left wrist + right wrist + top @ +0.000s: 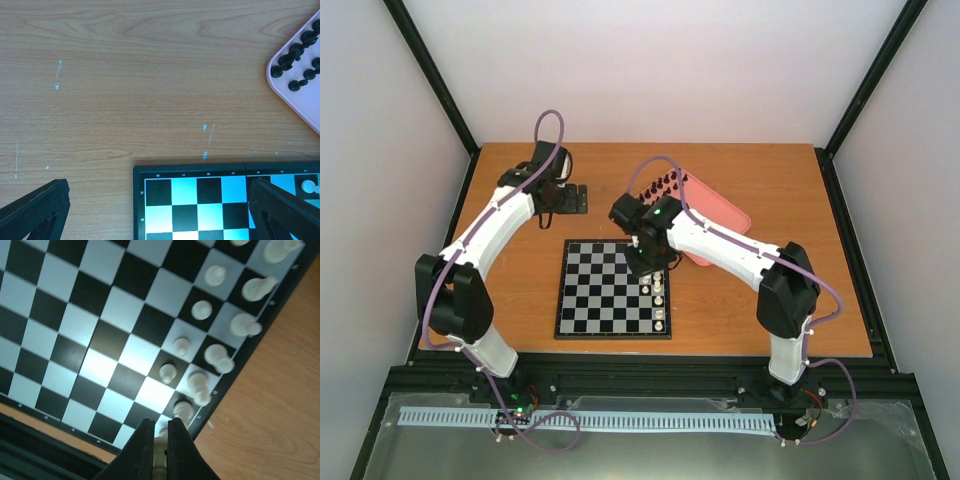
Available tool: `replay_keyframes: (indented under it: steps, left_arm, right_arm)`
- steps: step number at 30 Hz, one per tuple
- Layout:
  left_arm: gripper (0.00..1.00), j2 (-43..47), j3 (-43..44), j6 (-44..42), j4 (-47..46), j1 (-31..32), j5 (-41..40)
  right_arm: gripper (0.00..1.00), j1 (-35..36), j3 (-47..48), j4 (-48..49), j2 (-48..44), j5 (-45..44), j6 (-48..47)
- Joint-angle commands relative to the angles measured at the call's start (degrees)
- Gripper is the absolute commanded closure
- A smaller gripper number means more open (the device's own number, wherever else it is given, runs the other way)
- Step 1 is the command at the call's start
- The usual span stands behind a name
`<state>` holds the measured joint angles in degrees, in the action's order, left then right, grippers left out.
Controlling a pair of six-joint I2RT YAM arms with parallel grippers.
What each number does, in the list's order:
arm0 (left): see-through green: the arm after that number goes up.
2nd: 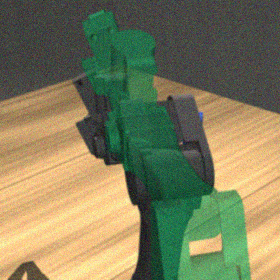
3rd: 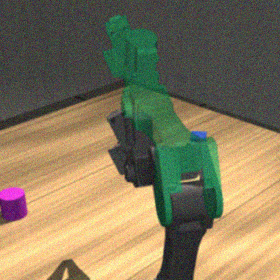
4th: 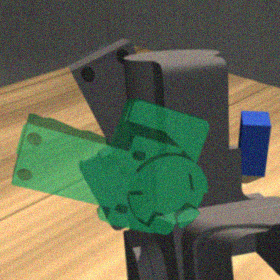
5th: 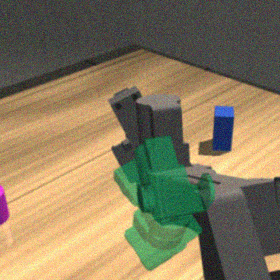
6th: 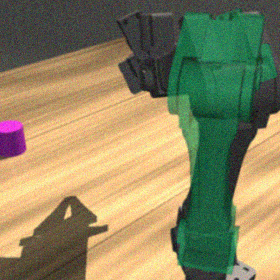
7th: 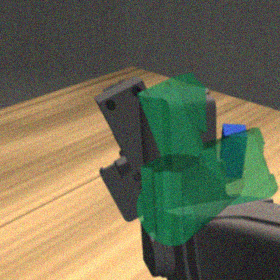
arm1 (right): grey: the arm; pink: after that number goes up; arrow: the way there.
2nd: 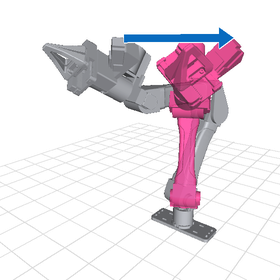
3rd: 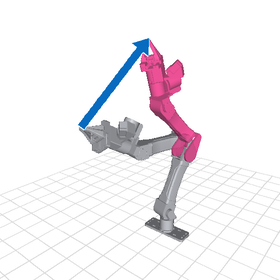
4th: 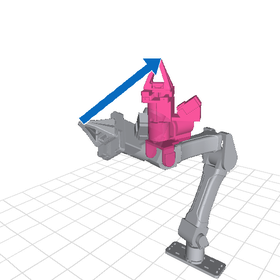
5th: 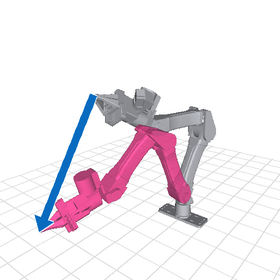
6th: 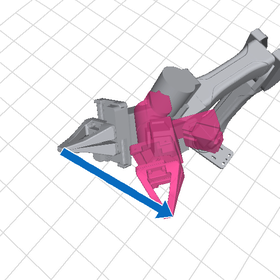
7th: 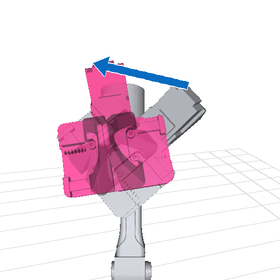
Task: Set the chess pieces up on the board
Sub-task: Place the chess piece on the chessboard.
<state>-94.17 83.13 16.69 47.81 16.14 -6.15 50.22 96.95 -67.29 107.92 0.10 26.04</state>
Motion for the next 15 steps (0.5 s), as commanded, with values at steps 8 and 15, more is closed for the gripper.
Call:
replay_keyframes:
  steps: [8, 15]
  left_arm:
    - [0.0, 4.98, 0.57, 1.39, 0.51, -0.06, -2.28]
    - [0.0, 6.31, -2.1, 1.91, -0.6, -0.06, -1.77]
  right_arm:
    - [0.97, 8.91, -6.8, 2.78, -0.15, -1.06, 2.68]
    - [0.97, 9.04, -14.17, 10.57, -1.72, -2.96, 1.09]
